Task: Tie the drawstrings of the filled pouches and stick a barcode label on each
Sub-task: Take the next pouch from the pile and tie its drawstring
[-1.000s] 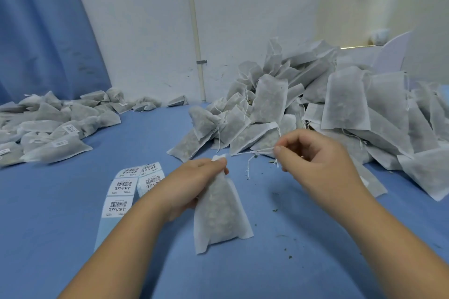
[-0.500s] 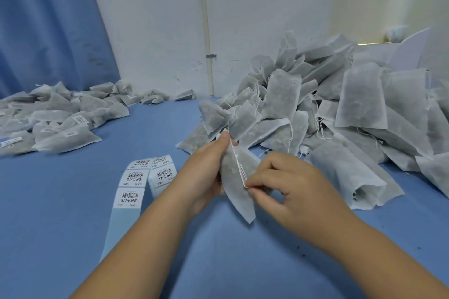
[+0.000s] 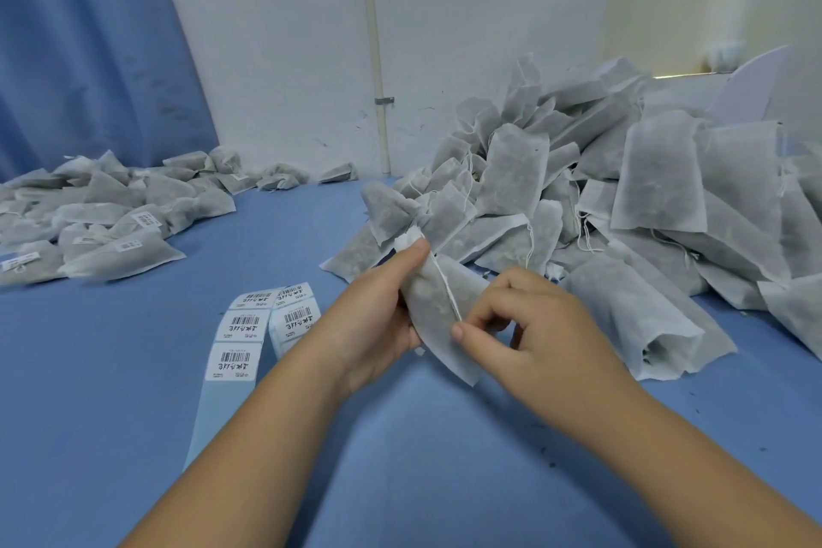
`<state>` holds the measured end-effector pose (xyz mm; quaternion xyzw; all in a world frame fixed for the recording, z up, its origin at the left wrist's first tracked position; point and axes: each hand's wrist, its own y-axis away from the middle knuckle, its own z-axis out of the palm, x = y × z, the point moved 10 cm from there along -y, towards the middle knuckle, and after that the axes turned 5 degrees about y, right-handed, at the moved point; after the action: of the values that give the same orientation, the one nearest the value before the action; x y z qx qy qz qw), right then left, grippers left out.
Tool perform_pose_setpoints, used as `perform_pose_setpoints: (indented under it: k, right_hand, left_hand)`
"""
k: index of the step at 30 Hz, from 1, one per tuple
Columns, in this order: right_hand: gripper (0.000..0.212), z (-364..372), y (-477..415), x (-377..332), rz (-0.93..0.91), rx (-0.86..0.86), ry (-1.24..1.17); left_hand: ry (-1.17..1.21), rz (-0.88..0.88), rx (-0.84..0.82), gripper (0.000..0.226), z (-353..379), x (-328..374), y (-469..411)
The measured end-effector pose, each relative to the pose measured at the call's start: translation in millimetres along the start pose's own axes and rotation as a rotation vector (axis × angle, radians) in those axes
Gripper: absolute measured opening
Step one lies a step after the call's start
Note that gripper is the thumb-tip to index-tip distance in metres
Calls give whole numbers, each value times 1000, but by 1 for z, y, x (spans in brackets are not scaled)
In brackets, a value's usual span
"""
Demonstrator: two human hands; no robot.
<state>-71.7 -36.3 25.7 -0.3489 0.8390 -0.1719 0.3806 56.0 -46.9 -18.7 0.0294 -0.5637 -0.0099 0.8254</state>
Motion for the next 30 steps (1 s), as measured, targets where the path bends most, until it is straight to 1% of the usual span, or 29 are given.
perform_pose_setpoints:
  k: [4, 7, 9, 12, 13, 15, 17, 19, 20, 21, 23, 25, 28, 30]
  right_hand:
    - [32, -1, -2, 8, 53, 41, 30]
    - [34, -4, -3, 13, 79, 71, 21]
    - [34, -5, -4, 14, 82, 85, 13]
    - [35, -6, -5, 15, 76, 109, 0]
    - [34, -6, -5, 15, 78, 111, -7]
    - [34, -4, -5, 16, 79, 105, -28]
    - [34, -5, -4, 14, 64, 115, -63]
    - [31, -9, -3, 8, 28, 142, -94]
    - [30, -10, -1, 4, 4, 151, -104]
    - [28, -10, 2, -1, -21, 146, -114]
    - [24, 0, 6, -10, -48, 89, -125]
    - [23, 19, 8, -19, -50, -10, -109]
    - [14, 58, 5, -35, -39, -143, -40]
    - [10, 80, -1, -45, 15, -158, -81]
  left_hand:
    - [-70, -71, -79, 59, 5, -7, 2]
    - [-89, -50, -127, 61, 11, -5, 4]
    - [-131, -3, -163, 51, 15, -2, 5]
    - [-206, 52, -239, 25, 22, -1, 6]
    - [-220, 66, -241, 20, 24, -1, 5]
    - [-235, 88, -216, 20, 22, 0, 3]
    - [-242, 115, -166, 26, 17, 5, 0]
    - [-219, 135, -109, 40, 8, 13, -3]
    - [-204, 150, -94, 43, 5, 19, -3]
    - [-189, 170, -91, 40, 4, 26, -3]
    - [-163, 208, -102, 32, 3, 40, -1]
    - [-133, 244, -99, 22, 0, 55, 1]
    - [-67, 306, -84, 15, -7, 79, 4]
    - [4, 344, -67, 10, -13, 95, 7]
